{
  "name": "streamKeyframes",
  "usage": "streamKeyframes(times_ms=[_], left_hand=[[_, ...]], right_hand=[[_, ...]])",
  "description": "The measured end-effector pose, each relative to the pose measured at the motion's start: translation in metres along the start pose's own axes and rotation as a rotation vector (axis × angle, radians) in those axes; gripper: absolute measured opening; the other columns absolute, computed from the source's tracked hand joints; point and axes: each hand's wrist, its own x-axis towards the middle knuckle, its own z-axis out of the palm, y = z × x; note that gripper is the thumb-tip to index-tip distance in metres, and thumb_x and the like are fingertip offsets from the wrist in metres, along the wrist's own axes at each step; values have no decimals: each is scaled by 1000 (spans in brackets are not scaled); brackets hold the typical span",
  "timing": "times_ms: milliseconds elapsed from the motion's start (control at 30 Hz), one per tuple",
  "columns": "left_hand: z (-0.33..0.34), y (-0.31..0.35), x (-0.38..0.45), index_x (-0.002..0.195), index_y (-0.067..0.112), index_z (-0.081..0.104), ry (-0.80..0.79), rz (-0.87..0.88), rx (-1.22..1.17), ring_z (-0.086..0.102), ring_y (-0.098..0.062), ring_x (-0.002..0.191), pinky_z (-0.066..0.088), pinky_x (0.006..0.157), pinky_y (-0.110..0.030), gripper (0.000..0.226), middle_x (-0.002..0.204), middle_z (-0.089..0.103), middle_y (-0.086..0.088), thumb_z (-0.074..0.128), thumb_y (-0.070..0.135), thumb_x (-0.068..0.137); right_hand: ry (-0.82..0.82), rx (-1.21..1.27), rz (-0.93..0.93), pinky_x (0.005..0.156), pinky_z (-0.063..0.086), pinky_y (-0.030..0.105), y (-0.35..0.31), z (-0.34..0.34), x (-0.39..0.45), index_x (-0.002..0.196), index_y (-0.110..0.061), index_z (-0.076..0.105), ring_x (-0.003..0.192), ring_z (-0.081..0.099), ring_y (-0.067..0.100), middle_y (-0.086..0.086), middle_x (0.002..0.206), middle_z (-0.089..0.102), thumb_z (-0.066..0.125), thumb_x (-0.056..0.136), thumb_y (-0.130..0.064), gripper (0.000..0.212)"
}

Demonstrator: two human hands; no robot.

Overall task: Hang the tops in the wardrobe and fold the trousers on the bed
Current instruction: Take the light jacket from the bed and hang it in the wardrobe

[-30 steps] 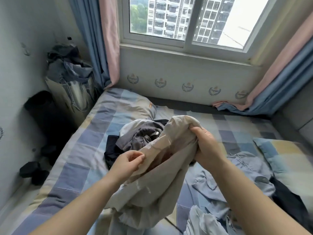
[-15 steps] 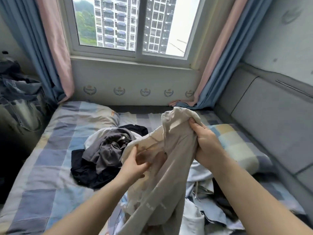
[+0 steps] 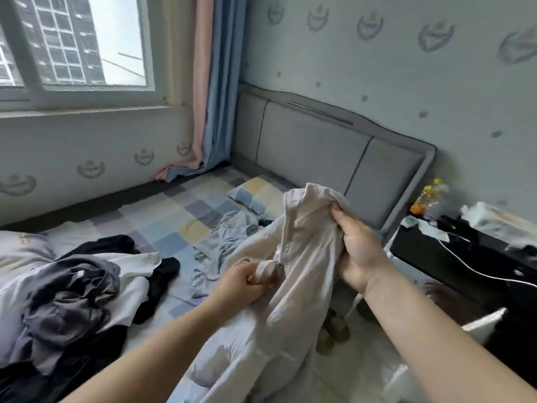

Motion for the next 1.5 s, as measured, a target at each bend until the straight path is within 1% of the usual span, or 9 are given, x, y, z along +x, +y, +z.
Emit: streamKeyframes(times_ms=[167, 267, 367, 467, 633, 800, 1033, 1267, 1500], left_hand=[[36, 48, 9, 71, 20, 56, -224, -39, 218, 54, -12, 63, 44, 61, -24, 34, 64, 58, 7, 50, 52, 83], [56, 78, 21, 75, 13, 62, -377, -62, 225, 66, -23, 63, 47, 56, -24, 26, 62, 67, 2, 49, 32, 88], [86, 106, 37, 89, 11, 61, -491, -110, 73, 70, -19, 64, 52, 55, -26, 19, 68, 73, 2, 43, 12, 89], [128, 139, 52, 101, 10, 63, -543, -159, -200, 70, -19, 81, 57, 71, -33, 23, 90, 74, -4, 41, 9, 95], [194, 203, 58, 105, 7, 69, -613, -90, -753, 66, -15, 93, 54, 91, -31, 31, 106, 71, -12, 76, 9, 74], [261, 301, 59, 113, -5, 63, -765, -71, -1173, 66, -26, 101, 53, 92, -36, 34, 109, 68, -19, 57, 18, 88], [356, 412, 48, 77, 9, 55, -839, -120, -1196, 56, -17, 69, 58, 62, -26, 9, 84, 57, -12, 63, 7, 80], [426, 502, 49, 124, 18, 58, -1192, -89, -1160, 69, -14, 74, 57, 65, -26, 35, 105, 69, -5, 42, 4, 97], [508, 598, 60, 97, 10, 68, -1254, -94, -1057, 69, -16, 71, 59, 61, -27, 13, 85, 71, -6, 64, 16, 86]], right_hand=[[199, 29, -92, 76, 58, 35, -28, -62, -35, 104, -9, 68, 86, 71, 22, 12, 97, 73, 49, 97, -23, 24], [296, 46, -150, 72, 58, 32, -45, -104, -56, 96, -12, 68, 84, 71, 20, 8, 90, 74, 48, 98, -21, 22], [386, 55, -187, 69, 58, 30, -60, -147, -78, 102, -9, 66, 84, 71, 19, 9, 93, 73, 47, 99, -21, 23], [474, 66, -224, 64, 58, 28, -80, -191, -101, 106, -9, 65, 83, 72, 19, 9, 93, 73, 47, 99, -22, 24], [590, 112, -342, 62, 58, 27, -129, -272, -146, 106, -8, 64, 81, 72, 17, 8, 90, 74, 48, 98, -23, 24], [690, 153, -448, 57, 57, 24, -183, -351, -196, 102, -10, 66, 76, 72, 14, 5, 86, 75, 49, 98, -24, 23], [859, 138, -611, 65, 59, 28, -243, -436, -259, 100, -11, 66, 76, 71, 15, 4, 84, 74, 53, 95, -22, 18], [1148, 129, -730, 73, 55, 31, -288, -502, -307, 108, -8, 66, 89, 69, 21, 8, 97, 73, 57, 93, -21, 22], [1305, 155, -941, 75, 53, 33, -339, -549, -336, 95, -18, 68, 80, 71, 17, 2, 87, 75, 52, 96, -17, 16]])
